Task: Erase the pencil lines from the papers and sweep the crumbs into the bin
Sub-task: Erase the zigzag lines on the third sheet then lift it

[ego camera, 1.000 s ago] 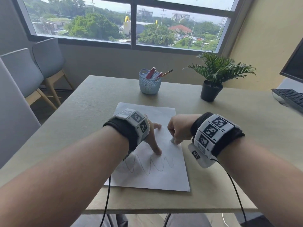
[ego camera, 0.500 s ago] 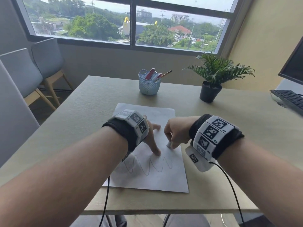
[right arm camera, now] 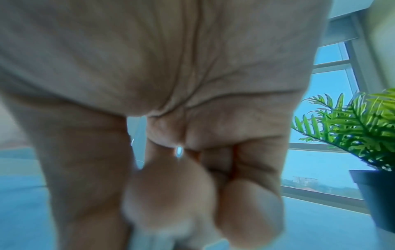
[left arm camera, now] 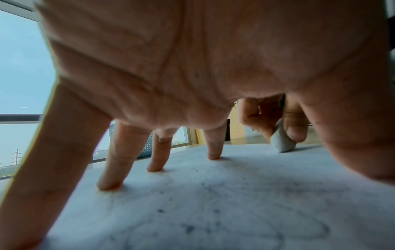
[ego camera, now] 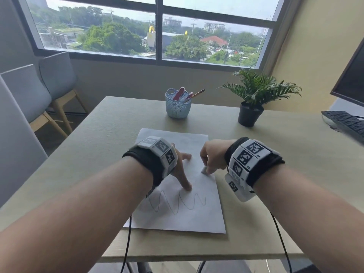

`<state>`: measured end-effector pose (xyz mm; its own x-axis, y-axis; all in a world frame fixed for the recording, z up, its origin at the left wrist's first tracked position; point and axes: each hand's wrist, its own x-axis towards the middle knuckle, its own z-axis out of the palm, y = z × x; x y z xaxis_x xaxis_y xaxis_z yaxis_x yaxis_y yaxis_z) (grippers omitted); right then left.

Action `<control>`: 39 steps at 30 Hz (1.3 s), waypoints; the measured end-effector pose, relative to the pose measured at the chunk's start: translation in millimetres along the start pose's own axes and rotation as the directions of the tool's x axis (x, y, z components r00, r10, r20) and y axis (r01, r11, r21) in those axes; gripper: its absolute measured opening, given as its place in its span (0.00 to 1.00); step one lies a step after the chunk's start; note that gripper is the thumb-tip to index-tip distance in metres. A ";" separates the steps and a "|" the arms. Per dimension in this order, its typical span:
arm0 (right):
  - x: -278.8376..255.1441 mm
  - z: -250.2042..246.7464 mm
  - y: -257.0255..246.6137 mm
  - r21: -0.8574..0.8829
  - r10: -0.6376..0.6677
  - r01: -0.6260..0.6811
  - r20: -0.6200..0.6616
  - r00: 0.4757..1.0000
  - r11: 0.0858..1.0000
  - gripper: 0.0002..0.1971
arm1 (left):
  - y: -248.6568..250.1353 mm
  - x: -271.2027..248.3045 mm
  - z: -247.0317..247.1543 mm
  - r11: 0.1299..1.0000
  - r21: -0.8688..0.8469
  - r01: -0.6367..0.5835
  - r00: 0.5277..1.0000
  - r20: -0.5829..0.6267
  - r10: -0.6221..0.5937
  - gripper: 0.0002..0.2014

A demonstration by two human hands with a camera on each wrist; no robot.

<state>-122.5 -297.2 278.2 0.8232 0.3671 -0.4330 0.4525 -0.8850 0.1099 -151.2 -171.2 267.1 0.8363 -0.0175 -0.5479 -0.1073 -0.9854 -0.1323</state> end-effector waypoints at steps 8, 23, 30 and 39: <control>-21.5 16.7 -4.9 0.096 -0.083 0.077 0.053 0.995 0.992 0.09 | -1.1 2.2 1.9 1.000 0.010 0.011 1.000 0.003 -0.011 0.54; -50.4 15.1 -3.2 0.601 -0.134 0.273 -0.266 0.955 0.752 0.12 | -28.7 -31.5 14.5 0.812 -0.364 -0.456 0.885 -0.277 0.374 0.17; -32.4 27.9 -14.1 0.248 -0.054 0.098 -0.176 0.983 0.964 0.21 | -39.1 -26.6 36.8 0.932 -0.171 -0.319 0.918 -0.301 0.259 0.15; -1.2 23.3 -17.0 0.076 -0.099 0.102 -0.034 0.994 0.992 0.30 | -37.7 -21.5 32.4 0.960 -0.060 -0.272 0.907 -0.349 0.235 0.21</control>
<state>-139.1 -289.3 256.0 0.7855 0.4628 -0.4108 0.5064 -0.8623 -0.0030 -182.6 -128.2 257.2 0.9212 -0.3067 -0.2394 -0.2982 -0.9518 0.0720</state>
